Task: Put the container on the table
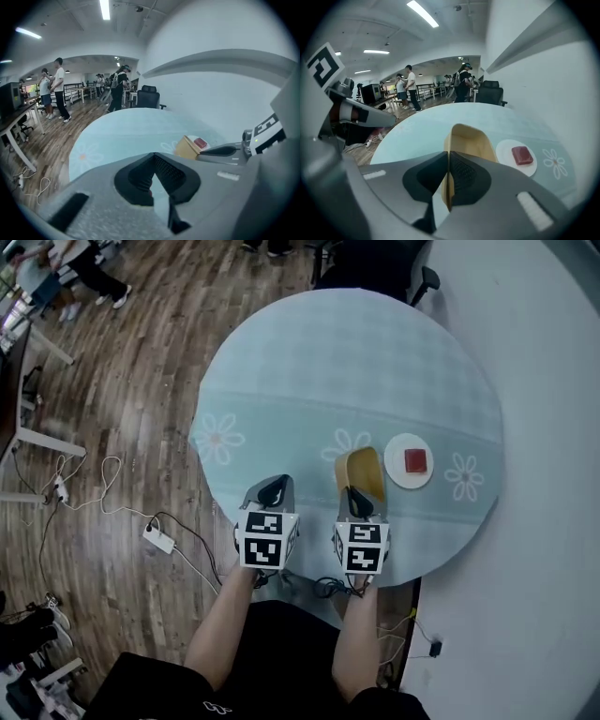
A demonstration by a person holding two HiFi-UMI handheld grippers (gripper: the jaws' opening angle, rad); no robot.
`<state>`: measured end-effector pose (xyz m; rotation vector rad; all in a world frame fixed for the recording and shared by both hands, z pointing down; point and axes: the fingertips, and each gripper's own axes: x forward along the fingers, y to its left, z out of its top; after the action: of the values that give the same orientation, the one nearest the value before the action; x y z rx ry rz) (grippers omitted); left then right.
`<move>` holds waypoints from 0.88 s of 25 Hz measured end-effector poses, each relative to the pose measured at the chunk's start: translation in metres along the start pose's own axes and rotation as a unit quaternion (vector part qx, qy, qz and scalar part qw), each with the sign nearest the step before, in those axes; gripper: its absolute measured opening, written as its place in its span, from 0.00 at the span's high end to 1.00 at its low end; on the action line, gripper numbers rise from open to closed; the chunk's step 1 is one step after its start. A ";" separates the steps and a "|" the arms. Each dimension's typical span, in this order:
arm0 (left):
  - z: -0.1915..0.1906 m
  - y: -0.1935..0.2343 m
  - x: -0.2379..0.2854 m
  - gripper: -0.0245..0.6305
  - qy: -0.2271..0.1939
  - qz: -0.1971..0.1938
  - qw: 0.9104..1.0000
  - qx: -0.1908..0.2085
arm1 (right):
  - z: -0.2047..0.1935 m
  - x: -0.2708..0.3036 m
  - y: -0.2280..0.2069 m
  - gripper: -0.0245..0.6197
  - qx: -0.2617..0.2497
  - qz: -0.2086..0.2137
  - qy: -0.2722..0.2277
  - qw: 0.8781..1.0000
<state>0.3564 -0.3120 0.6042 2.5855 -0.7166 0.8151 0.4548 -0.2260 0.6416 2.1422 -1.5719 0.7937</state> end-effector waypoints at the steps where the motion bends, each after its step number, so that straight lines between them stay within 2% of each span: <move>1: -0.006 0.003 0.005 0.96 0.008 -0.002 1.000 -0.001 | -0.007 0.008 0.004 0.92 0.005 0.003 0.005 1.000; 6: -0.006 0.019 0.021 0.96 0.021 0.000 1.000 -0.003 | -0.024 0.039 0.025 0.90 0.027 0.023 0.018 0.999; 7: -0.003 0.019 0.020 0.96 0.018 0.000 1.000 -0.002 | -0.024 0.040 0.027 0.88 0.032 0.029 0.016 0.999; 9: 0.005 0.018 0.019 0.96 0.011 0.000 1.000 0.003 | -0.016 0.040 0.024 0.78 0.041 0.033 0.005 0.999; 10: 0.010 0.016 0.019 0.96 0.007 0.001 1.000 0.006 | -0.007 0.038 0.019 0.80 0.047 0.028 -0.008 0.998; 11: 0.016 0.014 0.018 0.96 0.002 0.001 1.000 0.009 | 0.004 0.033 0.011 0.86 0.053 0.020 -0.027 0.998; 14: 0.039 0.001 0.011 0.96 -0.028 -0.002 1.000 0.015 | 0.046 0.006 -0.018 0.95 0.071 -0.006 -0.103 0.992; 17: 0.074 -0.019 -0.004 0.96 -0.083 -0.009 0.996 0.019 | 0.095 -0.037 -0.047 0.95 0.088 -0.016 -0.199 0.976; 22: 0.140 -0.049 -0.046 0.96 -0.179 -0.023 0.983 0.026 | 0.167 -0.126 -0.078 0.95 0.139 0.007 -0.332 0.933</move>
<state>0.4121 -0.3184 0.4593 2.8184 -0.7370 0.3577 0.5379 -0.2072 0.4354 2.8090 -1.8663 0.3034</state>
